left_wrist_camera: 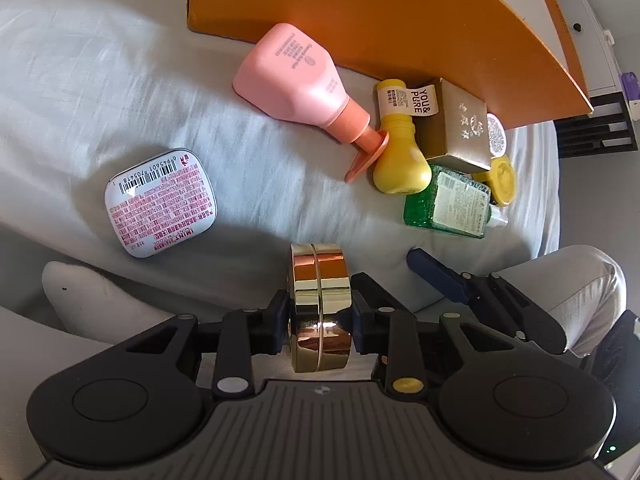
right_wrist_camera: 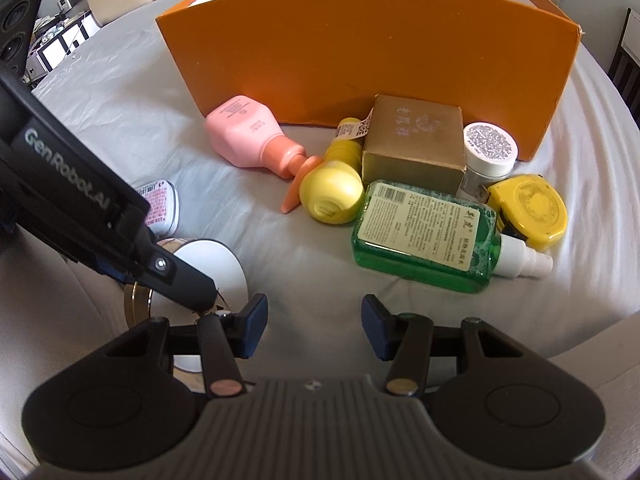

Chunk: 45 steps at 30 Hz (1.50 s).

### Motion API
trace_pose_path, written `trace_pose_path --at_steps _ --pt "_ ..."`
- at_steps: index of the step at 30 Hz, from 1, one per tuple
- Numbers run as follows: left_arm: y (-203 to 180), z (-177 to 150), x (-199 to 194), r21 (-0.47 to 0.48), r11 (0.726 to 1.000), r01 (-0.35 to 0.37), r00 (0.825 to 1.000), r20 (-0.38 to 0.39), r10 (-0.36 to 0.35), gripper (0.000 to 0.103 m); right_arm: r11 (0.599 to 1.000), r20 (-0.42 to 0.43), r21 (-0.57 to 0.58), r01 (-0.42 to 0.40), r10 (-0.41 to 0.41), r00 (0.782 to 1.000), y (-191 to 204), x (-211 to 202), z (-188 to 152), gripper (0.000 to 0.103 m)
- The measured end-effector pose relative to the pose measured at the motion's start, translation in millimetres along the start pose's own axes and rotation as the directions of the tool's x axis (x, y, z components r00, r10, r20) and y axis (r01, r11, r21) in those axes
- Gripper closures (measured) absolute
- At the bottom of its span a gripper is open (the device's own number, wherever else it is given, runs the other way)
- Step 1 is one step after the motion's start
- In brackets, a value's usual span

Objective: Organize rigid objects
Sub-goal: 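Grasp the gold square box with the right tool while left holds the compact, then carry the compact and the gold box over the orange box with both tools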

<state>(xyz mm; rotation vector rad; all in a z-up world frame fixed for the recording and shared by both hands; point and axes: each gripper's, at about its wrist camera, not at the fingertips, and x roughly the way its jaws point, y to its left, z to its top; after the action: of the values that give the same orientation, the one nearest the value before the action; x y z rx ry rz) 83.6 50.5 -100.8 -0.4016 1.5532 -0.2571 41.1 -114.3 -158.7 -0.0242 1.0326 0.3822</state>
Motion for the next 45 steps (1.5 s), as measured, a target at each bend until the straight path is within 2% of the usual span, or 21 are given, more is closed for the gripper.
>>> trace_pose_path --at_steps 5,11,16,21,26,34,36,45 --pt "-8 -6 8 0.03 0.998 -0.053 0.998 0.036 0.052 0.071 1.0 0.003 0.0 0.001 -0.001 1.0 -1 -1 -1 0.051" --pt "-10 -14 -5 0.029 0.999 -0.031 0.991 0.13 0.027 0.072 1.0 0.044 0.018 0.016 -0.017 0.999 -5 -16 3 0.051" --pt "-14 -11 -23 0.036 0.999 -0.023 0.97 0.245 0.014 0.072 0.998 0.13 0.031 0.057 -0.061 0.99 -11 -37 16 0.05" --pt "-26 -2 -36 0.072 0.997 -0.016 0.94 0.342 -0.01 0.072 0.989 0.187 0.044 0.14 -0.146 0.972 -22 -43 35 0.048" --pt "-29 11 -46 0.078 0.997 -0.019 0.911 0.412 -0.015 0.072 0.982 0.166 0.099 0.162 -0.177 0.97 -37 -35 52 0.046" --pt "-27 25 -48 0.044 0.998 -0.048 0.872 0.489 0.021 0.072 0.981 0.109 0.15 0.124 -0.141 0.984 -41 -16 73 0.045" --pt "-27 28 -48 0.038 0.998 -0.042 0.868 0.497 0.018 0.072 0.98 0.085 0.151 0.134 -0.147 0.985 -39 -9 77 0.042" --pt "-27 30 -52 0.048 0.999 -0.018 0.86 0.511 -0.009 0.072 0.978 0.041 0.112 0.177 -0.183 0.982 -31 9 82 0.043"
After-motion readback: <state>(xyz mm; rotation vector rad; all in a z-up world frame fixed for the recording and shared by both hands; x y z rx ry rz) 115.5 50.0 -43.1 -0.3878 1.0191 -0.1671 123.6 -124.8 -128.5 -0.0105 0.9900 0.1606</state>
